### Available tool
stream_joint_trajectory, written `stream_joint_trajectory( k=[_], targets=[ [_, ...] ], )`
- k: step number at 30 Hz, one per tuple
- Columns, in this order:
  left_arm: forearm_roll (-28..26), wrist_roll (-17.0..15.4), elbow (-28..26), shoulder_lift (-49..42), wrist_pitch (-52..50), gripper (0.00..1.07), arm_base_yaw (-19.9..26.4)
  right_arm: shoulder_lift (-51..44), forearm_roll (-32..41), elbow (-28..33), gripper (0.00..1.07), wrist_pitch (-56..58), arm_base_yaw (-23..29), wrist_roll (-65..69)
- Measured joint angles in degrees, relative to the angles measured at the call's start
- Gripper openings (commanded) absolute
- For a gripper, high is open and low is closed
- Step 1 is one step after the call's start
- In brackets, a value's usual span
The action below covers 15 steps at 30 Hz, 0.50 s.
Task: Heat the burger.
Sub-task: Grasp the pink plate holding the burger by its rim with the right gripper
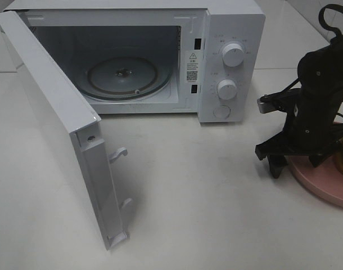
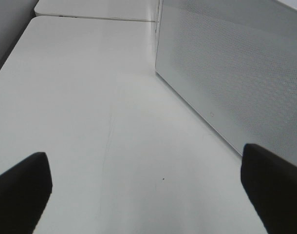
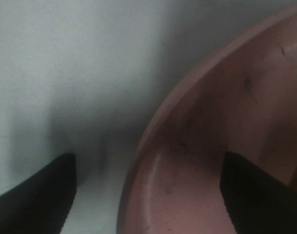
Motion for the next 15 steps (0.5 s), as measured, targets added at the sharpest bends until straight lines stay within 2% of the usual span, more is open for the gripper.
stream_joint_trajectory(
  k=[1,3,4,5,6,7,8,9,10,11,12,15],
  targets=[
    [0.00,0.00,0.00,0.00,0.00,0.98,0.00,0.00,0.00,0.00,0.78,0.00,0.00,0.00],
    [0.00,0.00,0.00,0.00,0.00,0.98,0.00,0.00,0.00,-0.06,0.65,0.00,0.00,0.00],
    [0.00,0.00,0.00,0.00,0.00,0.98,0.00,0.00,0.00,-0.06,0.65,0.00,0.00,0.00],
    [0.00,0.00,0.00,0.00,0.00,0.98,0.00,0.00,0.00,-0.06,0.60,0.06,0.00,0.00],
    [0.00,0.00,0.00,0.00,0.00,0.98,0.00,0.00,0.00,-0.06,0.48,0.23,0.00,0.00],
    [0.00,0.00,0.00,0.00,0.00,0.98,0.00,0.00,0.00,-0.06,0.48,0.23,0.00,0.00],
    [0.00,0.00,0.00,0.00,0.00,0.98,0.00,0.06,0.00,-0.06,0.41,0.29,0.00,0.06],
    [0.00,0.00,0.00,0.00,0.00,0.98,0.00,0.06,-0.06,-0.06,0.27,0.63,0.00,0.92],
    [0.00,0.00,0.00,0.00,0.00,0.98,0.00,0.06,-0.06,-0.06,0.27,0.63,0.00,0.92],
    [0.00,0.00,0.00,0.00,0.00,0.98,0.00,0.06,-0.06,-0.06,0.19,0.74,0.00,1.60],
    [0.00,0.00,0.00,0.00,0.00,0.98,0.00,0.06,0.11,-0.06,0.05,0.86,0.00,2.81],
    [0.00,0.00,0.00,0.00,0.00,0.98,0.00,0.06,-0.11,-0.17,0.00,1.15,0.06,3.21]
  ],
)
